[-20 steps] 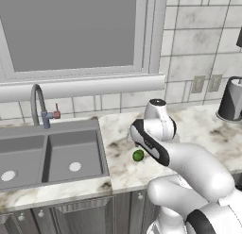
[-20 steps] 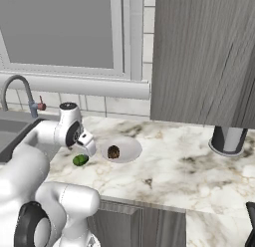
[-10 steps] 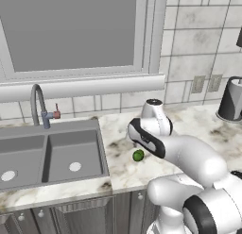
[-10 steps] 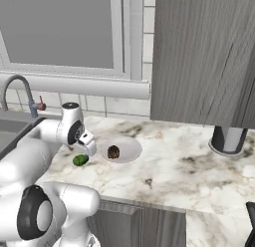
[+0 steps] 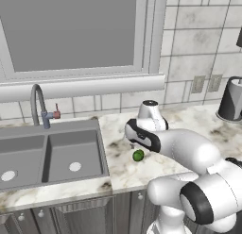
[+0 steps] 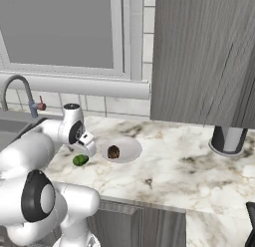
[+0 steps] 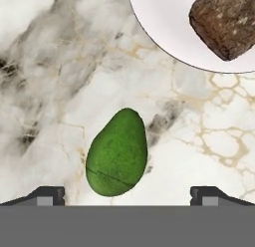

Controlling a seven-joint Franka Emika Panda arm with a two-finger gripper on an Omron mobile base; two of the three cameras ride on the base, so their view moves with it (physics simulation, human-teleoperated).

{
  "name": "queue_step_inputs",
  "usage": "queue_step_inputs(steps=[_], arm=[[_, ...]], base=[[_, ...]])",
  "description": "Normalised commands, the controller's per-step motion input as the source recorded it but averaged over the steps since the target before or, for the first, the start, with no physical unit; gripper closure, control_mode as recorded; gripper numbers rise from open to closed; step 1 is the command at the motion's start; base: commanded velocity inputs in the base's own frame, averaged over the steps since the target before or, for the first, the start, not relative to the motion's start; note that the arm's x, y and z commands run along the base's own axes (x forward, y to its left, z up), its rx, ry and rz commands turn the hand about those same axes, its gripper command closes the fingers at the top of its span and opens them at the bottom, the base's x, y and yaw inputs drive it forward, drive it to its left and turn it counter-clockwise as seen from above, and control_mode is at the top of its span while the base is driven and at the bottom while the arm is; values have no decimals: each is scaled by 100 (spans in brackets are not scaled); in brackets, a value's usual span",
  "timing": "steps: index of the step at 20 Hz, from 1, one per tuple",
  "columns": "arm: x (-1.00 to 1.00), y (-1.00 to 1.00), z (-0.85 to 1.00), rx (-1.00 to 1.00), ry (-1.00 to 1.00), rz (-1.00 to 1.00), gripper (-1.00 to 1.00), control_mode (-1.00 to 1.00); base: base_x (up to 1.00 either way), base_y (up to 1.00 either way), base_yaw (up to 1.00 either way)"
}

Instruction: Pick the avocado and bread from the counter and place them on the plate. Then pick the jam from the cabinet and place it next to the plate. Lastly close the cabinet door.

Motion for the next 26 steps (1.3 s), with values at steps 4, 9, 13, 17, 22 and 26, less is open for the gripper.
queue_step_inputs(steps=[4, 9, 13, 17, 22, 26], arm=[[2, 5, -16, 0, 4, -1, -100, -100], [0, 1, -18, 0, 5, -2, -100, -100], [0, 0, -18, 0, 6, -2, -100, -100], [0, 3, -17, 0, 6, -3, -100, -100], [7, 15, -16, 0, 2, -5, -100, -100], [6, 10, -13, 0, 0, -5, -100, -100]], base=[[0, 0, 0], [0, 0, 0], [0, 0, 0], [0, 0, 0], [0, 0, 0], [0, 0, 0]])
